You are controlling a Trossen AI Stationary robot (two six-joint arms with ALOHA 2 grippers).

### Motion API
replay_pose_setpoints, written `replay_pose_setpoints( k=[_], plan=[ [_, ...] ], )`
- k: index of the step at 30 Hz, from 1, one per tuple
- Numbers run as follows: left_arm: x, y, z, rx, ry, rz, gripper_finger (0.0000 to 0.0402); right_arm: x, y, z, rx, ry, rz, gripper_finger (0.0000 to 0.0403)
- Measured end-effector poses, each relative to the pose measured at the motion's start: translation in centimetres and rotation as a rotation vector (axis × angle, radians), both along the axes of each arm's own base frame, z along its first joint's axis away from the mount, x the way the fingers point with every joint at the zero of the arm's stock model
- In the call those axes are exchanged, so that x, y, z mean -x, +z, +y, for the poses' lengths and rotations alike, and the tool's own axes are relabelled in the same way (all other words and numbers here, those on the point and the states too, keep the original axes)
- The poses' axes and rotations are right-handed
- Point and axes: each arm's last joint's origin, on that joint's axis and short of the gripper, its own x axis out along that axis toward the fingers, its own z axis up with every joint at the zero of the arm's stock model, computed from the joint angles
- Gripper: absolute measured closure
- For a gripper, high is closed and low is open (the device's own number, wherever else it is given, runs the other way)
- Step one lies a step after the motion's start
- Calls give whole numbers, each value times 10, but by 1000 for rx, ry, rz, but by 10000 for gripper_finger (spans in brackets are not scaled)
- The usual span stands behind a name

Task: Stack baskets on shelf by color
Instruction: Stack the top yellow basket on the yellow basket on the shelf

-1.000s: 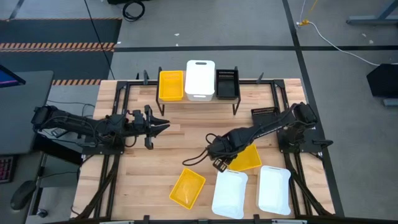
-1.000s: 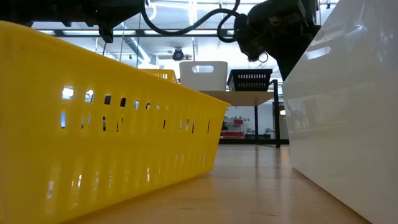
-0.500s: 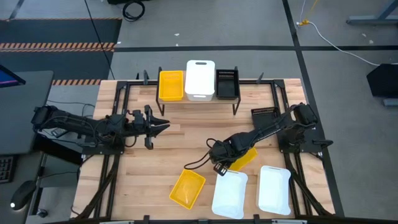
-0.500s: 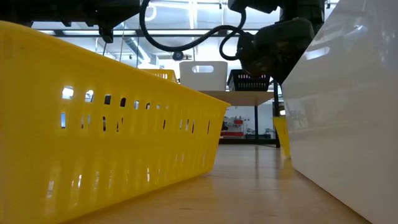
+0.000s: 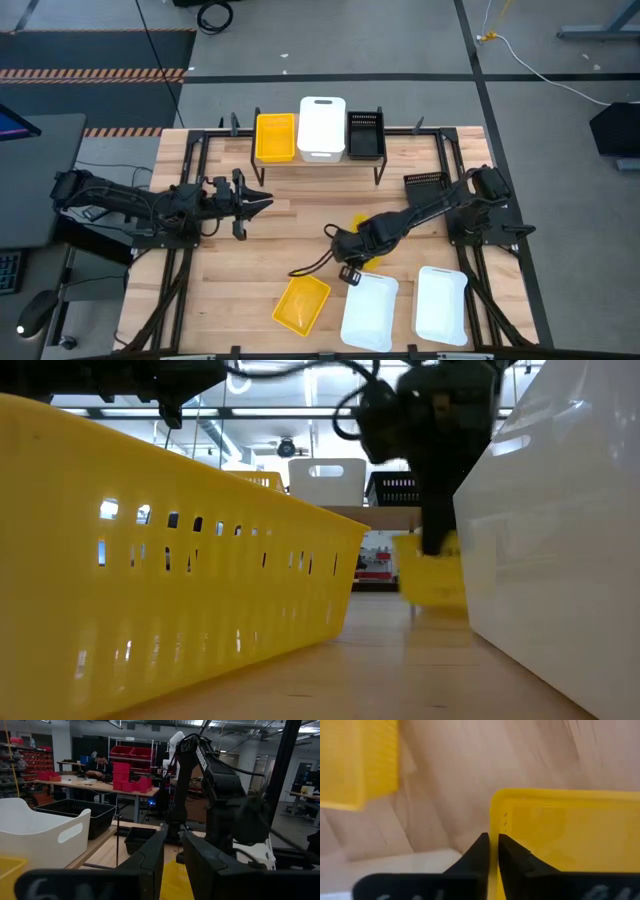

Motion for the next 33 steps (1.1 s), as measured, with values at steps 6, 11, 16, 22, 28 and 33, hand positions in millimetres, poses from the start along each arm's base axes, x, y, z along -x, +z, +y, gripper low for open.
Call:
replay_pose_setpoints(
  k=[6,11,16,22,28,33],
  plan=[
    [0,0,0,-3,0,0,324,-18,11,-16,77,109,-150,385],
    [0,0,0,-4,1,1,324,-36,14,-43,94,123,-277,382],
    [0,0,0,-8,1,1,324,-50,16,-67,90,146,-391,389],
    [0,0,0,-8,1,2,324,-60,12,-78,114,194,-469,387],
    [0,-2,0,-11,1,18,324,-65,3,-78,134,213,-475,380],
    [0,-2,0,-11,2,19,324,-65,3,-74,153,257,-479,356]
  ],
)
